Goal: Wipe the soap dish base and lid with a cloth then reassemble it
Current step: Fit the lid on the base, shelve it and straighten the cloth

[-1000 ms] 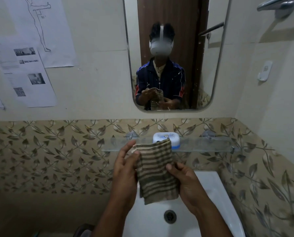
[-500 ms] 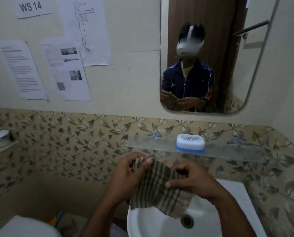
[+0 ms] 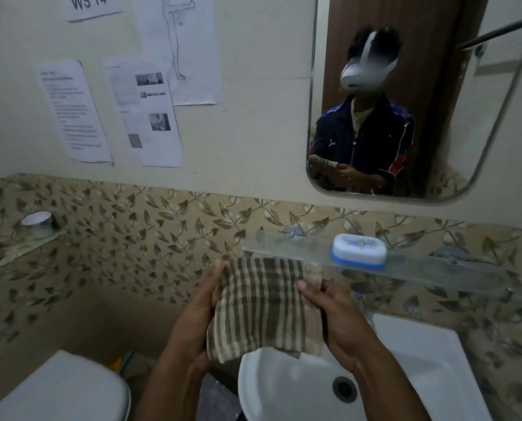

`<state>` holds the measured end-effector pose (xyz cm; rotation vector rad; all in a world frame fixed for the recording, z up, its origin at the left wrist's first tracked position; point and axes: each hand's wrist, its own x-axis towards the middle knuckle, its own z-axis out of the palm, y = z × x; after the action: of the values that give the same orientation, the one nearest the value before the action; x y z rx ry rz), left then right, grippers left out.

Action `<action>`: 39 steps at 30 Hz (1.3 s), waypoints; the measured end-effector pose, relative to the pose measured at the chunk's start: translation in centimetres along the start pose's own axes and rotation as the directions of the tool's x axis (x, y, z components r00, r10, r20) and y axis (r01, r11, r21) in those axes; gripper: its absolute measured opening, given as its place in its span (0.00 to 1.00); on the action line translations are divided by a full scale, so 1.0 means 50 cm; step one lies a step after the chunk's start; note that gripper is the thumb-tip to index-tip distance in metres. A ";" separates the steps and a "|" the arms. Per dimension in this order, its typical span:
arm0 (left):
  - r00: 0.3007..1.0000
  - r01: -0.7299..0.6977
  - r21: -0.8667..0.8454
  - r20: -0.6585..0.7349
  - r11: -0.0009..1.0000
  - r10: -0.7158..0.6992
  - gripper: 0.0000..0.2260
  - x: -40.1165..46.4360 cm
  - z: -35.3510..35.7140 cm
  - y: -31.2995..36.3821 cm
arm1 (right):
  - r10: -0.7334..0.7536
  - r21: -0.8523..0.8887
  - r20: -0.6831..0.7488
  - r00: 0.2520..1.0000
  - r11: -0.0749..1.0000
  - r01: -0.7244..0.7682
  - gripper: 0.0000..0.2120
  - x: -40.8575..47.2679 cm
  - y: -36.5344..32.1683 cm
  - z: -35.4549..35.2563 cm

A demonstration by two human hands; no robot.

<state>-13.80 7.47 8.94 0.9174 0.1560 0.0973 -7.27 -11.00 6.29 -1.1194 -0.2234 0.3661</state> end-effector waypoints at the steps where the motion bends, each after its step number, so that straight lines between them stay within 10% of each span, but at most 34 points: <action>1: 0.999 0.033 -0.092 0.004 0.995 -0.032 0.19 -0.010 -0.014 -0.007 | 0.006 0.026 -0.001 1.000 1.000 -0.006 0.14 0.007 0.008 0.013; 7: 0.958 -0.032 -0.196 -0.285 0.980 -0.026 0.17 -0.042 -0.168 -0.061 | 0.101 -0.098 0.052 0.993 0.991 -0.096 0.18 0.061 0.119 0.099; 16: 0.641 -0.118 0.085 -0.754 0.989 0.141 0.13 -0.076 -0.475 -0.147 | 0.204 -0.492 0.223 0.953 0.868 -0.071 0.06 0.142 0.418 0.225; 30: 0.536 0.156 -0.091 -0.828 0.983 -0.162 0.10 0.053 -0.825 -0.445 | 0.251 -0.744 -0.140 0.958 0.612 -0.269 0.07 0.282 0.903 0.125; 39: 0.546 0.227 0.143 -0.838 0.963 -0.004 0.25 0.105 -0.890 -0.558 | 0.313 -0.775 -0.139 0.939 0.555 -0.300 0.08 0.348 1.066 0.035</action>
<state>-15.98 26.18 -40.36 1.0355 1.1643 0.4054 -1.17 17.91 -41.42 -2.0699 -0.2030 0.6219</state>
